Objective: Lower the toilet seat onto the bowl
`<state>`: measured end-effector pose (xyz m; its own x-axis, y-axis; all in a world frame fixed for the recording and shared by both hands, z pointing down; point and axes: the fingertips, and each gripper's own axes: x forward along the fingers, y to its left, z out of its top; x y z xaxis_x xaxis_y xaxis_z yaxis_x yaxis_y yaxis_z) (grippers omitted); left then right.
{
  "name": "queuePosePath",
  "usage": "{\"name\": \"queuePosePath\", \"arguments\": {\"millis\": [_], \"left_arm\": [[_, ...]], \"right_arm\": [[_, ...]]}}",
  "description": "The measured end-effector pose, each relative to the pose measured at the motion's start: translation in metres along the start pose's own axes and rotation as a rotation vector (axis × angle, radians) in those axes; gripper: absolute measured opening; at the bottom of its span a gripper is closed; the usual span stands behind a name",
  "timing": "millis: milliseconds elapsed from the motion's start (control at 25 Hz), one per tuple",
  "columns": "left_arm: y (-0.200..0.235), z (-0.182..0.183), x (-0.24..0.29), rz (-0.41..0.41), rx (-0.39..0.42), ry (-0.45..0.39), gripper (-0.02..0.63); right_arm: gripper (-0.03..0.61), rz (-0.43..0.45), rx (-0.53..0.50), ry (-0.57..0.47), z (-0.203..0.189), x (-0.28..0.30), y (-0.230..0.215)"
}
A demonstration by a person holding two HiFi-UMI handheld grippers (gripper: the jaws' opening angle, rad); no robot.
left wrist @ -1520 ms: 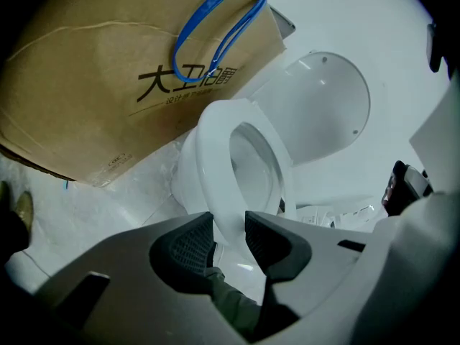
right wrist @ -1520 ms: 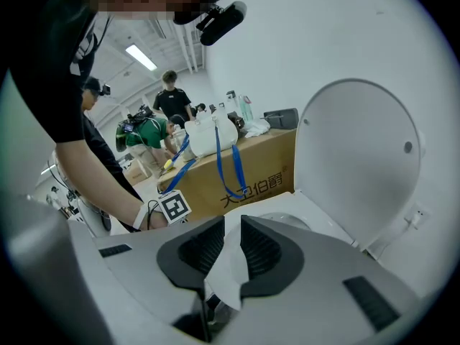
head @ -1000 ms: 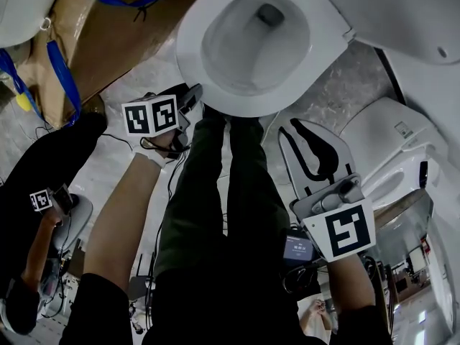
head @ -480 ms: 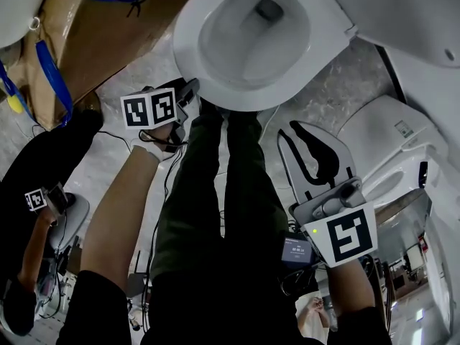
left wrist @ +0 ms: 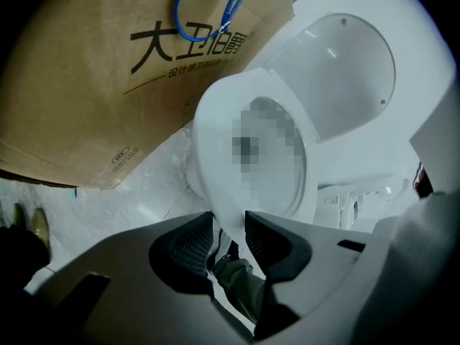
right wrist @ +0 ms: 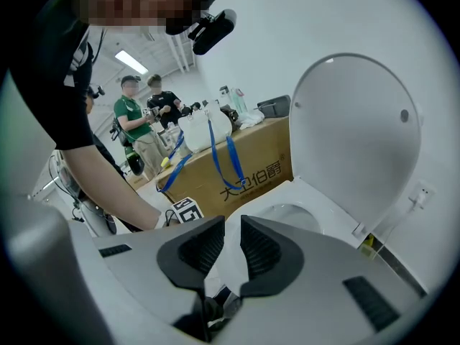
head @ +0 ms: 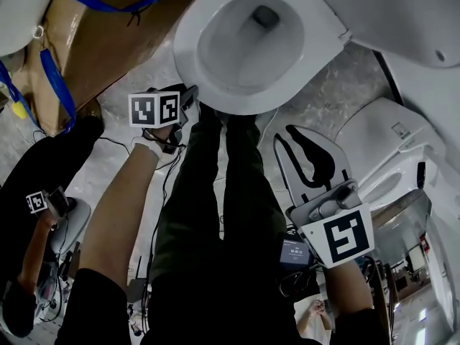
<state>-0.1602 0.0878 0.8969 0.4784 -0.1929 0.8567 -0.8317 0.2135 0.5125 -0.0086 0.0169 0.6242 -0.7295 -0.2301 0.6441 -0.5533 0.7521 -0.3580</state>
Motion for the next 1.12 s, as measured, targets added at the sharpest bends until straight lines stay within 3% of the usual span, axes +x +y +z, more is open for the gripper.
{"name": "queuePosePath", "arguments": {"millis": [240, 440, 560, 720, 960, 1120], "left_arm": [[0.000, -0.007, 0.001, 0.022, 0.052, 0.052, 0.139], [-0.005, -0.022, 0.004, 0.027, 0.135, 0.143, 0.137], [-0.012, -0.023, -0.005, 0.023, 0.149, 0.137, 0.137], [-0.042, -0.005, -0.034, 0.004, 0.204, 0.052, 0.124], [-0.122, 0.051, -0.123, -0.008, 0.383, -0.199, 0.084], [-0.183, 0.073, -0.194, -0.078, 0.360, -0.337, 0.046]], "right_arm": [[0.087, -0.014, 0.030, 0.011, -0.002, -0.006, -0.006], [0.086, -0.037, 0.062, -0.023, 0.008, -0.012, -0.009], [0.084, -0.046, 0.062, -0.038, 0.014, -0.017, -0.006], [0.084, -0.064, 0.056, -0.064, 0.027, -0.032, -0.003], [0.084, -0.108, 0.030, -0.121, 0.067, -0.066, 0.005], [0.074, -0.166, 0.024, -0.173, 0.099, -0.101, 0.007]]}}
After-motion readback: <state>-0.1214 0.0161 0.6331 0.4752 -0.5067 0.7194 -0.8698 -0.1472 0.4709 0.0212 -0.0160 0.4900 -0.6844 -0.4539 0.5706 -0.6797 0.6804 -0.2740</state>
